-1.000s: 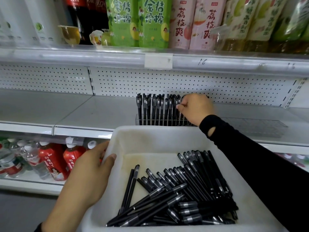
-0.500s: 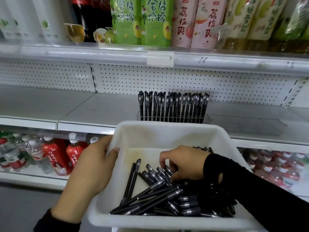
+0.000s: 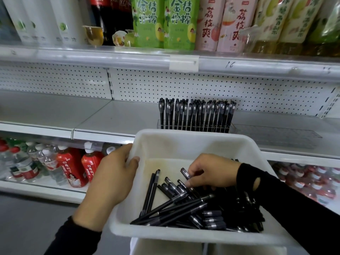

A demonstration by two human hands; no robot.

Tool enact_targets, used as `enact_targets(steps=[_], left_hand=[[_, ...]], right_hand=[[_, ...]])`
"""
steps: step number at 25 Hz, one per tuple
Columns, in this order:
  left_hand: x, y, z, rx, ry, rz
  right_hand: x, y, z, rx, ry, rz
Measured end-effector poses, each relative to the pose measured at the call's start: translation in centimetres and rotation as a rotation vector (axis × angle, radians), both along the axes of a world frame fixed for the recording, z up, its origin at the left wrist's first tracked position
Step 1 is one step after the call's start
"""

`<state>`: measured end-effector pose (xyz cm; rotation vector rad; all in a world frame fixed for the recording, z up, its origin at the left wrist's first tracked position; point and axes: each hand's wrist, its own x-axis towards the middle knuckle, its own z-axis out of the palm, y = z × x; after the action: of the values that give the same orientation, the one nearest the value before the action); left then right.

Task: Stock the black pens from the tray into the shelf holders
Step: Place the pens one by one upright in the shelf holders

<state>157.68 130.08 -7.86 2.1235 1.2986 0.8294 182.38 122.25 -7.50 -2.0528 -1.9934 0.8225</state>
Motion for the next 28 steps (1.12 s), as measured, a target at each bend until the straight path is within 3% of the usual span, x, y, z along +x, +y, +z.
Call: enact_targets(steps=[6,15,21,28], left_hand=[[0.0,0.0,0.0,0.004,0.006,-0.002],[0.1,0.2,-0.1,0.014,0.018,-0.005],[0.3,0.5,-0.2,0.002,0.013,-0.008],[0.8,0.3,-0.1,0.003,-0.018,-0.047]], right_hand=[[1.0,-0.7,1.1,-0.205,0.299,0.048],[5.1,2.2,5.8,0.561,0.633,-0.465],[7.5,6.6,6.0,0.905,0.363,-0.698],[9.7,10.1,2.8,0.846,0.056,-0.711]])
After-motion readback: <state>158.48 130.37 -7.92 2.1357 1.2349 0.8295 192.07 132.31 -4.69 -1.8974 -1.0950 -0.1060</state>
